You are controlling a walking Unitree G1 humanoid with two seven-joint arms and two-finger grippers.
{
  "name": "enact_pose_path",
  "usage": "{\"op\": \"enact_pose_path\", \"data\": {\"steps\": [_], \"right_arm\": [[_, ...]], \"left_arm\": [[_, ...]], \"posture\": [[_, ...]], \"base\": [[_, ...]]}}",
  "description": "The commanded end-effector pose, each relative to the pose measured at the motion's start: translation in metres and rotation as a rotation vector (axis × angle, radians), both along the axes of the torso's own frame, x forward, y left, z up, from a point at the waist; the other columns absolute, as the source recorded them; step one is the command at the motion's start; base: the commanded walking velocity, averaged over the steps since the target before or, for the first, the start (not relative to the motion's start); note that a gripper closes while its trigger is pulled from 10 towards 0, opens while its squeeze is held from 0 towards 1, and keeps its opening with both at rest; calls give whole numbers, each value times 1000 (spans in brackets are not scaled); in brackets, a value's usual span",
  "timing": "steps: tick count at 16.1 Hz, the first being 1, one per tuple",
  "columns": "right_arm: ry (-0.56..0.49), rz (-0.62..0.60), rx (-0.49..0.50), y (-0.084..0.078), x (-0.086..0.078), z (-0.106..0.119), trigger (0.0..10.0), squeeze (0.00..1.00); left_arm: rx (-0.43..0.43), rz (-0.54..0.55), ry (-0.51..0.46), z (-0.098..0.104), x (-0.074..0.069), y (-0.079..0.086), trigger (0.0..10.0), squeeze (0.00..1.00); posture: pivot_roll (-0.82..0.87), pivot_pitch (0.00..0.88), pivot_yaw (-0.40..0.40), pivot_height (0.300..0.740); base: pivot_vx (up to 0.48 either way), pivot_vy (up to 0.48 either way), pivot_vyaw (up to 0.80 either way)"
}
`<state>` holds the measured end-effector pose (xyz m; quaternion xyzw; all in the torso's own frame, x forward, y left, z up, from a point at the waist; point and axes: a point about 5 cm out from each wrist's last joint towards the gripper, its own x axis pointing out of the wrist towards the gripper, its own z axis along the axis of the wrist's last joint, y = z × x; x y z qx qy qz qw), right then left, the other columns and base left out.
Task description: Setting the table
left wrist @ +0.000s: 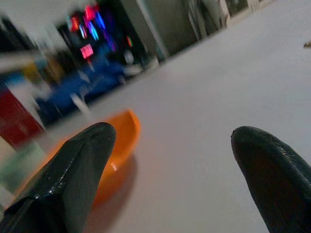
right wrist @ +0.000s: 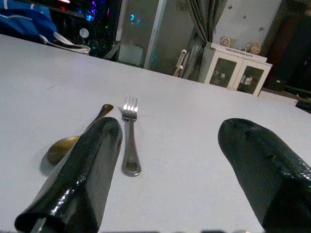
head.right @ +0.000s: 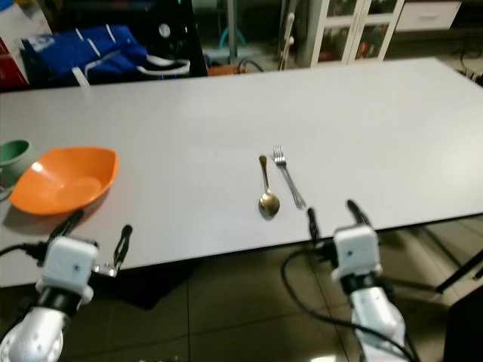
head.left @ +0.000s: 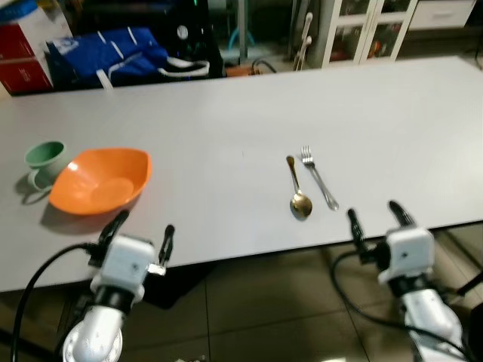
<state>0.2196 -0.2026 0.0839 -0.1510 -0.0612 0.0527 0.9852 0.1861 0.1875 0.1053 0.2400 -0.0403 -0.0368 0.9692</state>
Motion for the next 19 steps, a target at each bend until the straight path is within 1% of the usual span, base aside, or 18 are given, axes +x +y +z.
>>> {"op": "enact_pose_path", "data": {"steps": [1, 2, 3, 4, 5, 6, 7, 8, 9, 11, 12, 13, 15, 17, 18, 19], "right_arm": [[45, -32, -14, -6, -1, -14, 10000, 0], [54, -55, -24, -9, 1, -17, 10000, 0], [48, -91, -21, -12, 6, -14, 10000, 0], [20, -98, 35, -9, 13, -5, 10000, 0], [19, -97, 70, -7, 16, -3, 10000, 0], [19, -104, 97, -8, 17, -6, 10000, 0], [13, -96, 109, -5, 18, -6, 10000, 0], [7, -83, 122, -2, 20, -6, 10000, 0], [29, -87, 140, -3, 21, -10, 10000, 0], [67, -94, 194, -4, 22, -15, 10000, 0], [73, -85, 211, -3, 23, -16, 10000, 0], [77, -82, 221, -4, 25, -15, 10000, 0], [77, -55, 225, 0, 31, -12, 10000, 0], [84, -38, 242, 4, 34, -11, 10000, 0], [86, -33, 250, 5, 35, -11, 10000, 0], [83, -21, 257, 7, 38, -8, 10000, 0]], "left_arm": [[24, 45, 4, -12, -4, 4, 10000, 0], [-9, 96, 21, -17, -5, 7, 10000, 0], [-79, 146, 48, -24, -5, 10, 10000, 0], [-241, 230, 90, -32, 1, 15, 10000, 0], [-390, 260, 121, -36, 7, 16, 10000, 0], [-476, 266, 118, -37, 11, 12, 10000, 0], [-495, 237, 106, -35, 13, 7, 10000, 0], [-560, 212, 106, -35, 15, 0, 10000, 0], [-605, 192, 119, -36, 16, -3, 10000, 0], [-671, 167, 135, -35, 20, -8, 10000, 0], [-682, 135, 146, -33, 24, -11, 10000, 0], [-680, 113, 156, -32, 28, -14, 10000, 0], [-630, 48, 169, -27, 29, -23, 10000, 0], [-618, 45, 160, -23, 29, -24, 10000, 0], [-605, 46, 156, -20, 30, -25, 10000, 0], [-619, 50, 156, -16, 31, -27, 10000, 0]], "posture": [[-149, 0, 81, 740], [-145, 0, 81, 740], [-144, 0, 81, 740], [-144, 0, 79, 740], [-146, 0, 72, 740], [-147, 0, 72, 740], [-150, 0, 69, 740], [-150, 0, 64, 740], [-152, 0, 62, 740], [-148, 0, 60, 740], [-147, 0, 60, 740], [-148, 0, 60, 740], [-143, 0, 59, 740], [-141, 0, 57, 740], [-140, 0, 57, 740], [-137, 0, 57, 740]], "base": [[0, 0, 0], [0, 0, 0], [0, 0, 0], [0, 0, 0], [0, 0, 0], [0, 0, 0], [0, 0, 0], [0, 0, 0], [0, 0, 0], [0, 0, 0], [0, 0, 0], [0, 0, 0], [0, 0, 0], [0, 0, 0], [0, 390, 0], [0, 480, 0]]}}
